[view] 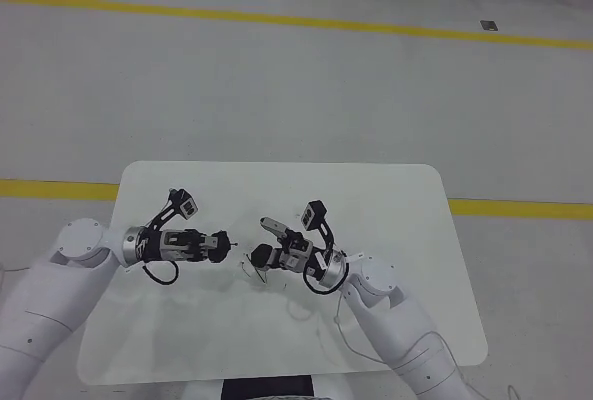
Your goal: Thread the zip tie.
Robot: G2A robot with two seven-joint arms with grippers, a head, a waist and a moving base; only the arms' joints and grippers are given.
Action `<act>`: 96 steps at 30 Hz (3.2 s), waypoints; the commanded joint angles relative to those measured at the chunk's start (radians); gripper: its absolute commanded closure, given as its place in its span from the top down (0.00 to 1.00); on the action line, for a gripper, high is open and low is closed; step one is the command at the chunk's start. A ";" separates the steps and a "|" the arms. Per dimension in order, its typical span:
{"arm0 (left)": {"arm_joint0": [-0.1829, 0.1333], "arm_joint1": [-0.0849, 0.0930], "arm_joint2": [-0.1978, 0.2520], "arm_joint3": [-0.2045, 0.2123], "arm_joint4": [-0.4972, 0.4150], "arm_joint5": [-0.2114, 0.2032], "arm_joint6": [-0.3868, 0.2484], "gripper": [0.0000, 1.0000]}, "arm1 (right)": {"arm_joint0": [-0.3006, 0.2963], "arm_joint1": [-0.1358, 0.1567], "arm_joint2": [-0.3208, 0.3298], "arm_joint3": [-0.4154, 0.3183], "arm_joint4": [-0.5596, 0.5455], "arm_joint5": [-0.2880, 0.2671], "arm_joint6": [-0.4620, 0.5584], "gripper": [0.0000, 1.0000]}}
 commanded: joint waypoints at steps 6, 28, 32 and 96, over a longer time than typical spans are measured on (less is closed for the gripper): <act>0.000 0.004 -0.007 -0.001 0.002 -0.001 -0.014 0.00 | 0.004 0.000 -0.006 0.003 -0.004 0.002 0.009 1.00; 0.081 -0.061 -0.209 -0.038 0.015 -0.118 -0.036 0.00 | 0.004 0.000 -0.006 0.003 -0.004 0.002 0.009 1.00; 0.083 -0.070 -0.216 -0.034 0.025 -0.118 -0.036 0.00 | 0.004 0.000 -0.006 0.003 -0.004 0.002 0.009 1.00; 0.082 -0.103 -0.332 -0.008 -0.042 -0.118 -0.036 0.00 | 0.421 -0.102 -0.432 0.095 -1.286 0.323 0.250 1.00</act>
